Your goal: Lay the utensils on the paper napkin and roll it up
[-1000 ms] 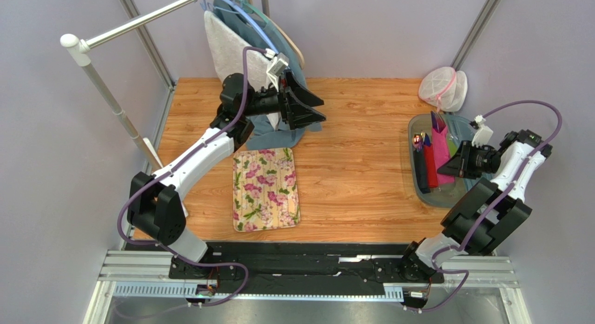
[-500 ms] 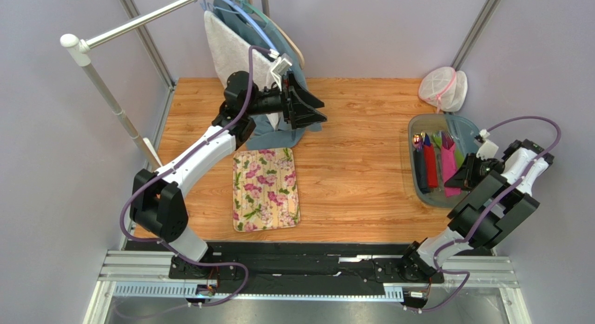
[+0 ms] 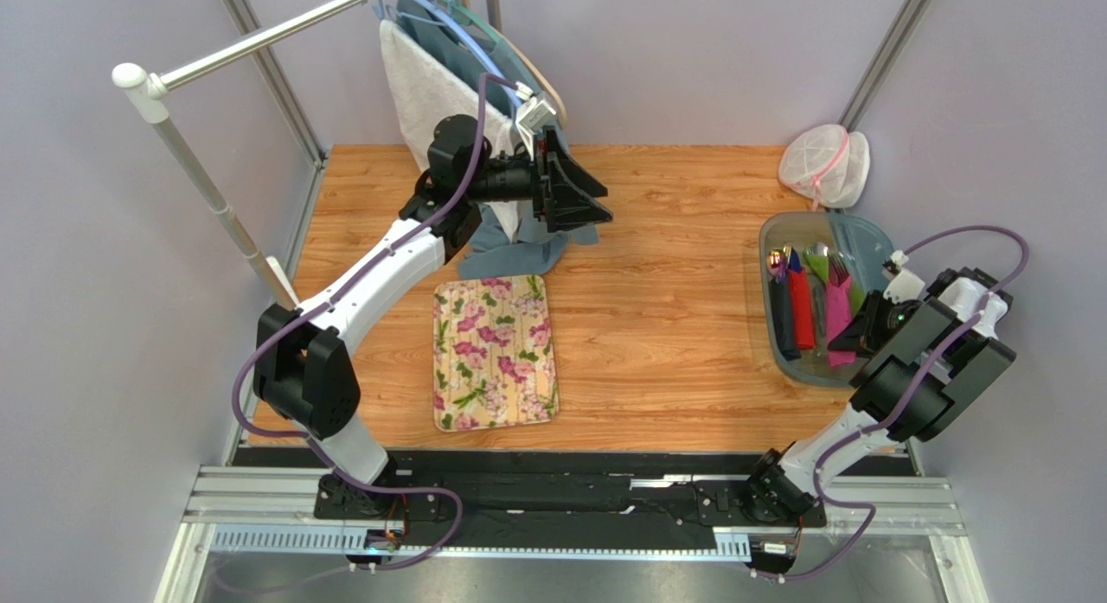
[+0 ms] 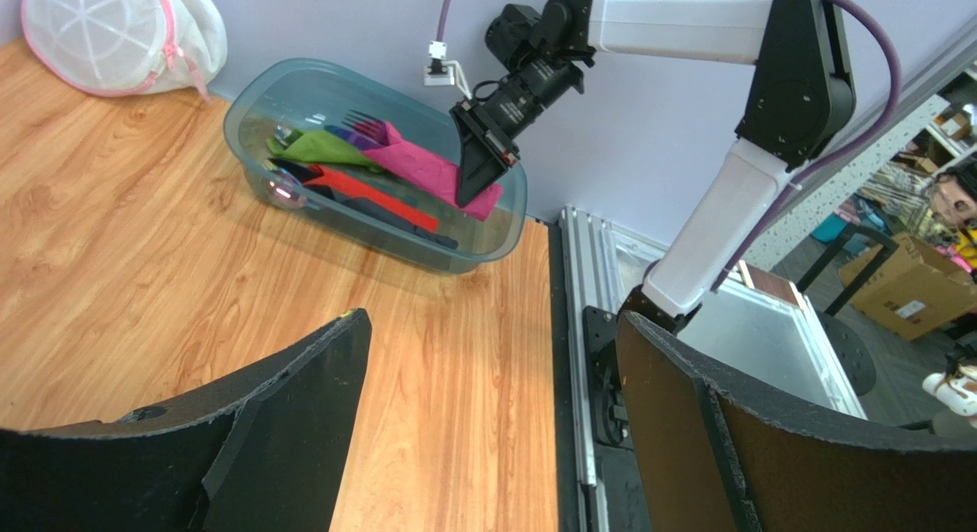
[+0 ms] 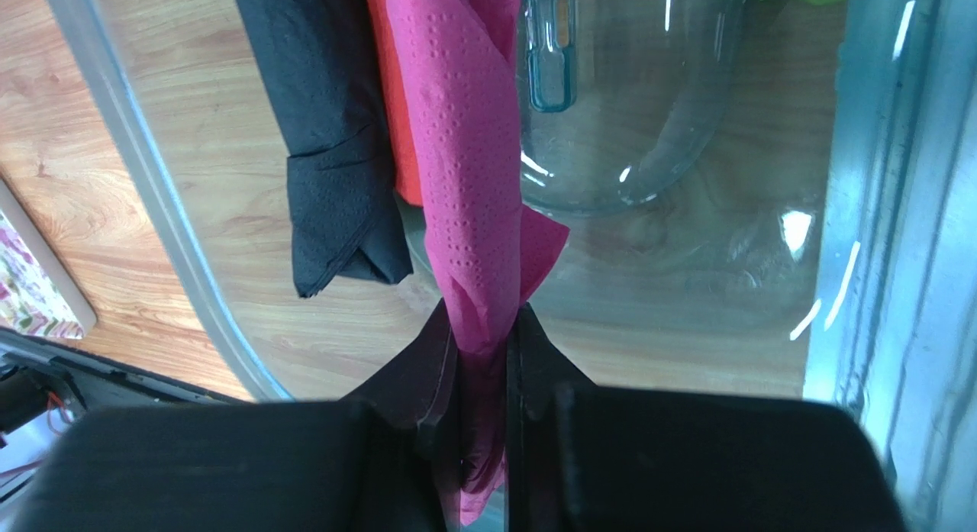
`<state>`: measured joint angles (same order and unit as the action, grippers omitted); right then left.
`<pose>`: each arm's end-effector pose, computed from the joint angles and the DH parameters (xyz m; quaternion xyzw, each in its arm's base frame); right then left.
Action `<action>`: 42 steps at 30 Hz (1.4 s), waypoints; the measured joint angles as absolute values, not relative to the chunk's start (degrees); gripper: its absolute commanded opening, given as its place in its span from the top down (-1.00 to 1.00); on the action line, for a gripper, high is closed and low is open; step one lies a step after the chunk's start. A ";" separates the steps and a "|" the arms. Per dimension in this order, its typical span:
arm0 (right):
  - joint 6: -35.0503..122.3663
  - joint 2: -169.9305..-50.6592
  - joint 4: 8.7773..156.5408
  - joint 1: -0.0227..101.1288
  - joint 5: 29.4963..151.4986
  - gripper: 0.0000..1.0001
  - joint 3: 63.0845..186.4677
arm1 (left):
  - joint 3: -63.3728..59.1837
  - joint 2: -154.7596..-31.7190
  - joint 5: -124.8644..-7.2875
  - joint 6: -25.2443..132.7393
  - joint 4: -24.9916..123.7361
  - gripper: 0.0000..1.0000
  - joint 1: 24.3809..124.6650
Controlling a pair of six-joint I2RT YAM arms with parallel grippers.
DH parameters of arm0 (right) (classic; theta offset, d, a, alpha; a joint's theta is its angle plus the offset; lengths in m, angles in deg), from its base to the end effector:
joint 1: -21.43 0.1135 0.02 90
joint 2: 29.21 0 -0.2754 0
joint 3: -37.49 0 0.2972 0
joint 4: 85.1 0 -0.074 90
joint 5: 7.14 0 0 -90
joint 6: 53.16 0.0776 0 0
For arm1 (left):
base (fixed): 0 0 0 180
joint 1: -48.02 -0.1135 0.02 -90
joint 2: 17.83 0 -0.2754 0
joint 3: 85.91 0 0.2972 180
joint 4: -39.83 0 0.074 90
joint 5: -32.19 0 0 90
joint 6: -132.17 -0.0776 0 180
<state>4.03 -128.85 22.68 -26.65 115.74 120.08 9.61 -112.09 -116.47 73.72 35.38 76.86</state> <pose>0.2665 -0.2338 0.1587 0.1256 0.9508 0.2114 0.1882 0.3634 -0.2758 0.4061 0.3493 0.5934 -0.6092 0.3934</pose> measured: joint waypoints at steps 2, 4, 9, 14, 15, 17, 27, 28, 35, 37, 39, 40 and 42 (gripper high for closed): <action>4.05 -130.49 22.94 -26.41 115.96 1.00 120.41 | 10.14 -112.46 -116.71 73.46 36.06 -0.72 76.82; 4.00 -131.56 22.98 -25.95 116.35 1.00 120.69 | 10.62 -112.86 -116.88 73.28 36.78 -0.72 76.80; 3.85 -133.57 22.70 -24.33 117.51 1.00 122.11 | 10.88 -113.56 -117.12 73.06 37.43 -0.72 76.78; 3.74 -136.91 22.59 -23.59 117.86 1.00 124.14 | 10.88 -113.84 -117.15 73.06 37.76 -0.72 76.75; 3.72 -137.50 22.55 -23.59 117.86 1.00 124.36 | 10.88 -113.84 -117.15 73.06 37.83 -0.72 76.75; 3.63 -138.71 22.09 -23.59 117.90 1.00 125.17 | 10.88 -113.84 -117.17 73.06 37.91 -0.72 76.75; 3.41 -144.45 18.15 -22.74 118.52 1.00 129.91 | 11.62 -114.30 -117.30 73.08 38.48 -0.72 76.34; 3.41 -144.98 17.76 -22.69 118.52 1.00 130.31 | 11.97 -114.56 -117.28 73.06 38.48 -0.72 76.32; 3.57 -147.49 14.74 -22.60 119.17 0.96 133.02 | 13.04 -115.83 -117.30 73.15 38.92 -0.72 76.10; 3.63 -148.02 13.96 -22.60 119.11 0.70 133.72 | 13.33 -116.20 -117.30 73.15 38.96 -0.72 76.10; 3.72 -148.50 13.26 -22.56 118.91 0.57 134.33 | 13.44 -116.35 -117.28 73.17 39.07 -0.72 76.10; 3.87 -148.70 13.13 -22.52 118.65 0.52 134.50 | 13.44 -116.35 -117.30 73.19 39.09 -0.72 76.10; 4.27 -148.85 12.97 -22.41 117.36 0.44 134.64 | 13.44 -116.35 -117.30 73.26 39.09 -0.72 76.10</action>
<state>4.27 -148.85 12.97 -22.41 117.36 134.64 13.44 -116.35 -117.30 73.26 39.09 76.10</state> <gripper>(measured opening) 0.236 0.859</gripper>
